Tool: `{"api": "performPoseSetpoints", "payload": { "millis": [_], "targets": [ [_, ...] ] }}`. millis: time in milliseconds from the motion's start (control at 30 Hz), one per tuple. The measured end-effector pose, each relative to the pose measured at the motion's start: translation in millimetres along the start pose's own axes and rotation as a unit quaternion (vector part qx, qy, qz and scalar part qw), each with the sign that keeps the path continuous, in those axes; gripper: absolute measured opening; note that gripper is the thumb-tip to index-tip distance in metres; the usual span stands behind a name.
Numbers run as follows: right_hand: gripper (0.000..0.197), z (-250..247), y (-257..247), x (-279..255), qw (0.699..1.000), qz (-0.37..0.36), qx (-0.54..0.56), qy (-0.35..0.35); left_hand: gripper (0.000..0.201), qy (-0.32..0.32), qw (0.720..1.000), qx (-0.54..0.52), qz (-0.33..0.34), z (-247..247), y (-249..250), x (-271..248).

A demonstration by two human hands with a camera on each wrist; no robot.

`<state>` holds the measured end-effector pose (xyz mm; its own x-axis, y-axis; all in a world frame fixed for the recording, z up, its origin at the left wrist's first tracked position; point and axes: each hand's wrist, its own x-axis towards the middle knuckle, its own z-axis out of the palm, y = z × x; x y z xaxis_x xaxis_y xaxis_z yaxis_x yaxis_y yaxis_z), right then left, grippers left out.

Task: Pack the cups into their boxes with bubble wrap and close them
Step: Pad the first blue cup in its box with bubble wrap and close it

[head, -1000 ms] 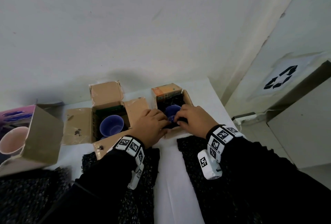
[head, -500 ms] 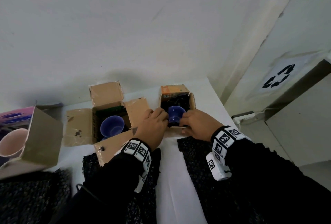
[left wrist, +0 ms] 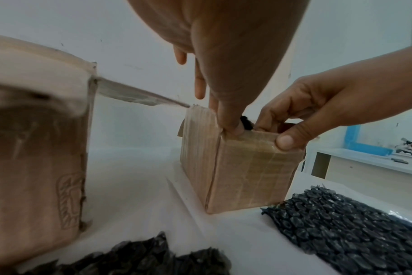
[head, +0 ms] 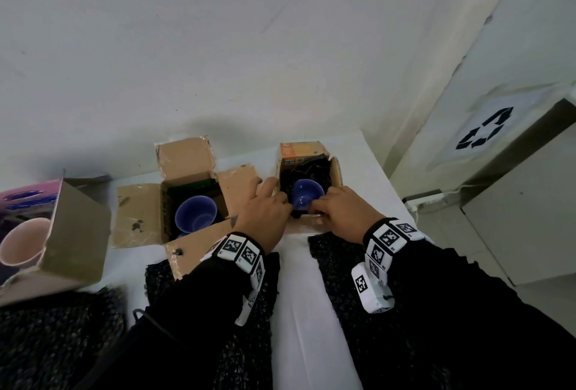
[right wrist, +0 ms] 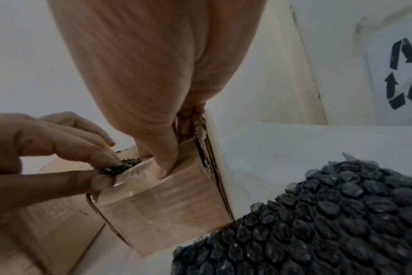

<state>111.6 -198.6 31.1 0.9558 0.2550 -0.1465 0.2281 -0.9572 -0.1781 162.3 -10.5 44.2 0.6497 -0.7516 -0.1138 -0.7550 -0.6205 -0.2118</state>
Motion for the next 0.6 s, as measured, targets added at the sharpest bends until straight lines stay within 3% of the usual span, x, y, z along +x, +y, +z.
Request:
{"api": "performPoseSetpoints", "payload": {
  "millis": [233, 300, 400, 500, 600],
  "targets": [
    [0.031, -2, -3, 0, 0.999, -0.003, -0.04, -0.03, 0.036, -0.005, 0.999, -0.03, -0.027, 0, 3, 3],
    [0.029, -12, 0, 1, 0.998, -0.004, 0.011, -0.065, 0.025, -0.005, 1.0, -0.025, -0.018, 5, 1, 0],
    [0.03, -30, 8, 16, 0.99, 0.012, 0.12, -0.07, 0.025, 0.026, 0.999, -0.035, -0.009, 17, -5, -8],
    [0.044, -35, 4, 35, 0.996, -0.011, 0.037, -0.086, 0.027, 0.052, 0.998, -0.042, 0.005, 24, -6, -5],
    [0.044, -29, -1, 47, 0.994, -0.037, -0.037, -0.097, 0.025, 0.066, 0.997, -0.037, 0.011, 25, -7, -4]
  ]
}}
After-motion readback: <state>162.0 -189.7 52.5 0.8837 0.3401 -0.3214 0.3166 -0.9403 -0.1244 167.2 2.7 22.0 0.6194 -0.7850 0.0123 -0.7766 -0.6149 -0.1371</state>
